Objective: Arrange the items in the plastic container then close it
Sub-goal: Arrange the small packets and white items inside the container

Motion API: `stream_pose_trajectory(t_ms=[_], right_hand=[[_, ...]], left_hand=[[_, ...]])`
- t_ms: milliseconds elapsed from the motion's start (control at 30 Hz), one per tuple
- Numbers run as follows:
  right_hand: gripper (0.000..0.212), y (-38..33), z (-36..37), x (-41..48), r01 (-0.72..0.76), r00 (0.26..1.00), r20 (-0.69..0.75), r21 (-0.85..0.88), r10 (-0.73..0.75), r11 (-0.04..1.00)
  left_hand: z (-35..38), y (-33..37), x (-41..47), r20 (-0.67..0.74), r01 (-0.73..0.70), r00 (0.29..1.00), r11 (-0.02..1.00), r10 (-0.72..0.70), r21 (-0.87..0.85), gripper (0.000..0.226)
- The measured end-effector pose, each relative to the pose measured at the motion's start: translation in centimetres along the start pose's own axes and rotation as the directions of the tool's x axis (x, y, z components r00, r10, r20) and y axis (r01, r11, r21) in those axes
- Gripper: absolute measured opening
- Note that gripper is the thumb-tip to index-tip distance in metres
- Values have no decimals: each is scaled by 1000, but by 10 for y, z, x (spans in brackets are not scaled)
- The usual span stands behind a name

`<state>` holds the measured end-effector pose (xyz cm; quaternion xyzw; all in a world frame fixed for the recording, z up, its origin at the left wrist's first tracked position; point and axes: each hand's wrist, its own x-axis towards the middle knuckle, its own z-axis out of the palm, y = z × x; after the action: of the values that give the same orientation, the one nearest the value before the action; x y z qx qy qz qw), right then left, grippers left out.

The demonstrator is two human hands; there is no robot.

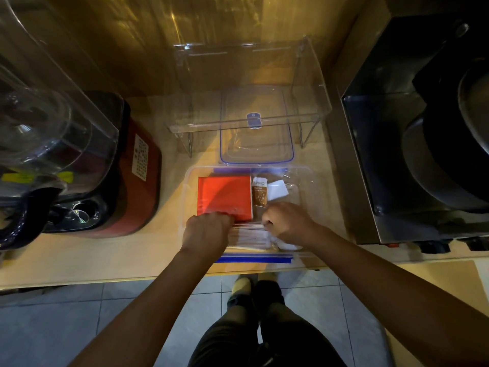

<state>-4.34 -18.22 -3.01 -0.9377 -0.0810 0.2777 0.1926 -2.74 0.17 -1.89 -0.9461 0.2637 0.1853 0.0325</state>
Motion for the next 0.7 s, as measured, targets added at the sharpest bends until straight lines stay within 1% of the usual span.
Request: stream_pose_trajectory(t_ms=[67,167,233,300,333,367,400,467,533,600,633,700], right_hand=[[27,-3,2,3,17,1000,21,39,-18,999],[16,2,4,1,21,1000,18,67,-22,998],[15,6,2,-2,9,1000,0,88,-9,996],[14,10,0,-2,2,1000,-26,100,0,995],[14,11,-1,-2,-4,999,-32,101,8,995],[14,11,-1,-1,-11,999,-31,83,14,996],[15,11,-1,-1,-9,1000,-28,49,10,999],[20,12,1,-1,-7,1000,-11,-15,7,1000],[18,11,1,0,-19,1000,-27,-80,17,997],[8,10,2,3,-16,998,-67,-143,7,990],[10,10,2,5,-14,997,-75,-137,3,990],[22,7,4,7,-18,1000,-26,-17,17,1000]], left_hand=[[0,0,0,-36,-25,999,1000,24,-12,22],[-1,0,-3,-149,-56,988,996,47,-63,22],[-3,1,-6,-283,-141,953,987,112,-82,20],[-2,2,-8,-394,-211,902,977,176,-45,28],[-1,1,-7,-418,-218,890,975,181,-42,35],[-2,0,-5,-411,-209,896,976,168,-58,43],[-2,-2,-2,-370,-192,917,978,149,-83,52],[0,-8,3,-212,-165,968,979,137,-121,72],[6,-14,9,-101,-183,980,975,171,-125,88],[13,-17,14,-70,-227,972,971,222,-78,92],[16,-17,16,-70,-243,968,968,239,-54,92],[20,-16,20,-61,-256,965,967,254,-20,94]])
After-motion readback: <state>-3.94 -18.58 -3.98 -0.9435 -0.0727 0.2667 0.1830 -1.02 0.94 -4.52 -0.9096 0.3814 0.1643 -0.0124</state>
